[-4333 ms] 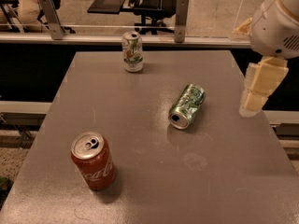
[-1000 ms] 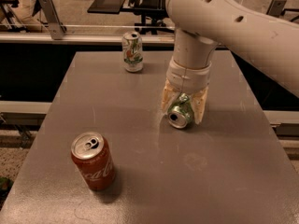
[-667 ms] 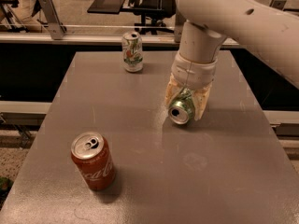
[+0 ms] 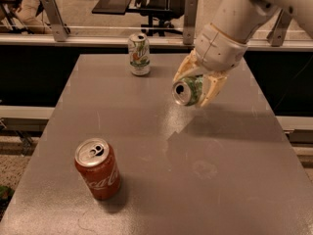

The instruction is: Place green can upright

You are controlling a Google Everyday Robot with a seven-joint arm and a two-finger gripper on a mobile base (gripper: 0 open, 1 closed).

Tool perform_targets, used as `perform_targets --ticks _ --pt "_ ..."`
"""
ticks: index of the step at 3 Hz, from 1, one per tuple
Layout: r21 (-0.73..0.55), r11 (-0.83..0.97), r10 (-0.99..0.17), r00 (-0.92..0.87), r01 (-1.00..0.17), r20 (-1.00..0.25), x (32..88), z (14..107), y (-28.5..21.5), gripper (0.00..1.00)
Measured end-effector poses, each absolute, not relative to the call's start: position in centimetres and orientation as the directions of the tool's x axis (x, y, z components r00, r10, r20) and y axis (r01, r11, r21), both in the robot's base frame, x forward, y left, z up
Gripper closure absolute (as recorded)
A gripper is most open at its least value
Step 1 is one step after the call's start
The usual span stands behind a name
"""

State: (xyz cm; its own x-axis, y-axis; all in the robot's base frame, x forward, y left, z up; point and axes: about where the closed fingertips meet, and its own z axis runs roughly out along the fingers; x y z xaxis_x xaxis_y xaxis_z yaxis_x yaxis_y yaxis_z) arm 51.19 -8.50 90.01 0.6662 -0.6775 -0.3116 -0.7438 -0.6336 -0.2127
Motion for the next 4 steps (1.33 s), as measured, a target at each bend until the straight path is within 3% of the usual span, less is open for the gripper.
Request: perform_targets --ticks 1,2,4 --pt "-0.240 -0.418 -0.724 0.481 -0.876 -0.494 51.3 92.5 -7.5 1.00" --pt "-0.164 -0.189 -0.681 0.250 -0.968 -0.688 51.3 94.6 -5.8 1.00" --pt "-0.017 0.001 -0.503 0.014 -1.000 -0.864 51.4 94.2 -4.7 1.00"
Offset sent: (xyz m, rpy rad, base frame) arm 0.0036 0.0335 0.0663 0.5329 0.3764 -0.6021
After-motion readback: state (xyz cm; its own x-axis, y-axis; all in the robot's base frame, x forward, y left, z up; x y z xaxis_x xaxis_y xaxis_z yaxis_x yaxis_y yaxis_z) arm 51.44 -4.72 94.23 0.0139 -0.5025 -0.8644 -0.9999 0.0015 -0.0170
